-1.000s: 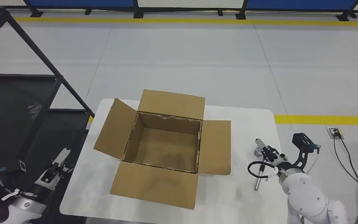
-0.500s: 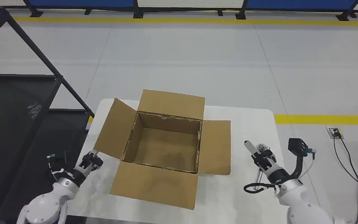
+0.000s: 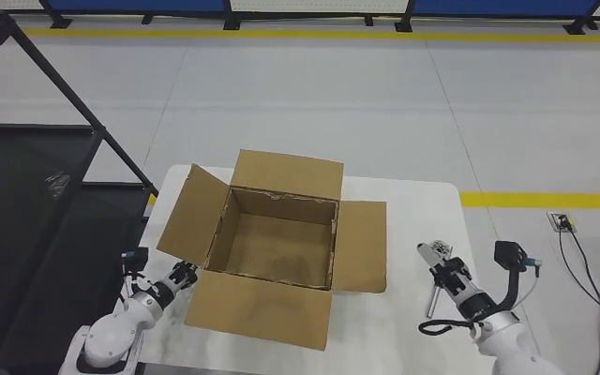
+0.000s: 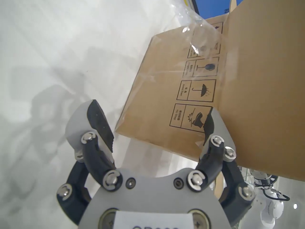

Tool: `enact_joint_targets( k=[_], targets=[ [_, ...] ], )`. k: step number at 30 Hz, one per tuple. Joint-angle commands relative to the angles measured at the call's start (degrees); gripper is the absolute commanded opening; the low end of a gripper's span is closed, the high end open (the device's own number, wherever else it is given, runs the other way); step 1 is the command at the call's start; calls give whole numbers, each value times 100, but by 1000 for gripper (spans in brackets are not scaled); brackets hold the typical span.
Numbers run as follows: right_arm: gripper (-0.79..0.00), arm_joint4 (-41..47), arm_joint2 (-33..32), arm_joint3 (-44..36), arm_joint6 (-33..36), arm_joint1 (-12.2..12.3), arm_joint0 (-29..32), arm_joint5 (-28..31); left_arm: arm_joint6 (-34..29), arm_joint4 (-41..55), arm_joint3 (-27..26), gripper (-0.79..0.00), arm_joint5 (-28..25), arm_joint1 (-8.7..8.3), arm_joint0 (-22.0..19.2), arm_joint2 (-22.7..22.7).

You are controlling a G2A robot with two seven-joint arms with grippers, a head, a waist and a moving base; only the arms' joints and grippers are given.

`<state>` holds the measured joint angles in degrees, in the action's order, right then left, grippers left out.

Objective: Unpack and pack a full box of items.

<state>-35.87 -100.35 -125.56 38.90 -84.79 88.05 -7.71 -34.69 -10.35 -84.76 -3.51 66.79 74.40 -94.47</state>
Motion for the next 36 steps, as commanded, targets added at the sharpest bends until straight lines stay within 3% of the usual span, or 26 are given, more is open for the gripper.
enact_joint_targets(
  k=[1,17,24,32,36],
  targets=[
    [0,72,2,15,61,20,-7,81,-22,-38,-15,0,-31,-7,21,26],
    [0,292,227,305,728,203,-437,416,-112,-186,-265,0,-307,-72,409,92],
    [0,-264,584,615,670,251,-800,-194,44,55,-303,0,-333,-108,527,-188],
    [0,-408,1009,1533,732,295,-1724,-356,76,360,-451,0,-412,-160,770,-587],
    [0,-813,1349,1989,337,281,-2197,-714,95,445,-534,0,-443,-178,883,-700]
  ],
)
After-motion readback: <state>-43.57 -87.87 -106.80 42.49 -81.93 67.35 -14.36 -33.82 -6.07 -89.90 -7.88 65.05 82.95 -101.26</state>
